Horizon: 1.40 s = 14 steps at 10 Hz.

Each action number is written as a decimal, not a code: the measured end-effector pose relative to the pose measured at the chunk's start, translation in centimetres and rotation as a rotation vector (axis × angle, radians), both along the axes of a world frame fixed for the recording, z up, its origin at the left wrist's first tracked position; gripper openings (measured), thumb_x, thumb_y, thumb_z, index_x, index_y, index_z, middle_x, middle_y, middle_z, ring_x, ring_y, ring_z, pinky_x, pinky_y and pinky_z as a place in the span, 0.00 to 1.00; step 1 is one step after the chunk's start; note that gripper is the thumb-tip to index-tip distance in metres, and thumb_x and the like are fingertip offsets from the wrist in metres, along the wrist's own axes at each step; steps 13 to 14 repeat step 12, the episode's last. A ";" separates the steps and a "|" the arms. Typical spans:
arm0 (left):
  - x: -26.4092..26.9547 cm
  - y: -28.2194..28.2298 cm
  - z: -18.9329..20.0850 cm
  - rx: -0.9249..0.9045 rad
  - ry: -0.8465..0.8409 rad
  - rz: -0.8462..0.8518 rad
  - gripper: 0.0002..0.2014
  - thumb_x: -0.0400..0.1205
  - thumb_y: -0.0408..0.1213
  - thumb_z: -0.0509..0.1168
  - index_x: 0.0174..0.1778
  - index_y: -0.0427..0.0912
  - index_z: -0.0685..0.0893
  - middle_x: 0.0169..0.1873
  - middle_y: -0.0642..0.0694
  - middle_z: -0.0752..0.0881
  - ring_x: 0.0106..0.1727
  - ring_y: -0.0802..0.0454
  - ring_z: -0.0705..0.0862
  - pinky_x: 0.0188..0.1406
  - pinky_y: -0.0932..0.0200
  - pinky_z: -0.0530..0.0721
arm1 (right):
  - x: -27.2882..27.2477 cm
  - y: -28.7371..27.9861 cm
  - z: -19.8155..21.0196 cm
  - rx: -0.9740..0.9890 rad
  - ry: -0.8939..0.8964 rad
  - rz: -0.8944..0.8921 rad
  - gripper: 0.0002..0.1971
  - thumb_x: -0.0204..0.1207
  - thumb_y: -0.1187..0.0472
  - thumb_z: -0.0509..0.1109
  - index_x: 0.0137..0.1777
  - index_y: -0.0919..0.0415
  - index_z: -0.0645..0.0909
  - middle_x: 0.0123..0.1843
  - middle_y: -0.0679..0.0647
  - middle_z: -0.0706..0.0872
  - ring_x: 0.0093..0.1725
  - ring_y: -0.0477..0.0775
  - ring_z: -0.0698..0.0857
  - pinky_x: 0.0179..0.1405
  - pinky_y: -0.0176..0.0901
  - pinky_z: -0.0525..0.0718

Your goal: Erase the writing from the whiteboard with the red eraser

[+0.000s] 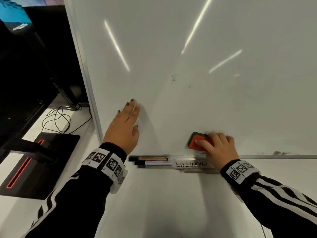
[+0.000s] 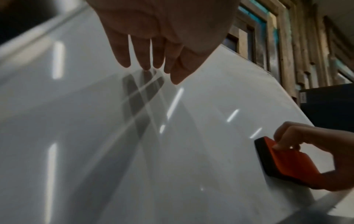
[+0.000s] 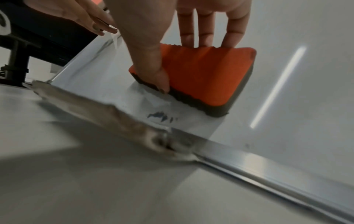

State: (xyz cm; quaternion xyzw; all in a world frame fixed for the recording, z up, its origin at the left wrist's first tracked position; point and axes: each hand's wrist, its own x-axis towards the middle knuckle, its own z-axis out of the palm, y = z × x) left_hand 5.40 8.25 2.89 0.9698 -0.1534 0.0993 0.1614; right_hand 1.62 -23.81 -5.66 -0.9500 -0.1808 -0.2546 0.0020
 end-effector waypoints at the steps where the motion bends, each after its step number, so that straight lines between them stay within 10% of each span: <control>1: -0.4 -2.1 -0.4 -0.010 0.009 -0.043 0.32 0.82 0.32 0.57 0.81 0.44 0.52 0.81 0.49 0.49 0.81 0.52 0.51 0.80 0.54 0.49 | -0.8 -1.0 0.3 0.021 0.084 -0.021 0.38 0.44 0.66 0.83 0.55 0.46 0.74 0.46 0.60 0.83 0.45 0.61 0.74 0.40 0.55 0.76; 3: -1.2 -5.8 -0.5 -0.066 0.028 -0.085 0.30 0.82 0.32 0.57 0.80 0.47 0.57 0.80 0.51 0.58 0.79 0.54 0.61 0.77 0.56 0.61 | -2.4 -0.2 0.7 0.104 0.449 0.050 0.42 0.39 0.47 0.84 0.57 0.38 0.73 0.43 0.51 0.82 0.38 0.58 0.82 0.31 0.48 0.76; 5: -1.7 -8.0 -0.5 -0.073 0.046 -0.101 0.29 0.81 0.32 0.58 0.79 0.49 0.62 0.77 0.50 0.67 0.73 0.51 0.71 0.68 0.53 0.74 | -2.0 0.6 0.6 0.059 0.787 0.097 0.30 0.69 0.56 0.71 0.71 0.38 0.72 0.68 0.48 0.73 0.67 0.57 0.70 0.61 0.45 0.65; 8: -2.9 -9.2 -0.5 -0.027 0.141 -0.087 0.29 0.82 0.34 0.55 0.80 0.55 0.59 0.76 0.54 0.67 0.70 0.54 0.72 0.63 0.59 0.76 | -1.5 0.5 -0.3 0.120 0.868 0.171 0.23 0.78 0.63 0.63 0.70 0.41 0.76 0.71 0.45 0.77 0.70 0.54 0.72 0.66 0.41 0.67; 14: -2.2 -12.4 3.6 -0.093 0.088 -0.160 0.29 0.83 0.28 0.54 0.79 0.52 0.60 0.76 0.51 0.67 0.74 0.53 0.68 0.69 0.68 0.62 | -0.9 -5.1 8.3 0.241 1.064 -0.082 0.23 0.80 0.40 0.57 0.73 0.41 0.72 0.75 0.51 0.72 0.73 0.54 0.71 0.73 0.44 0.65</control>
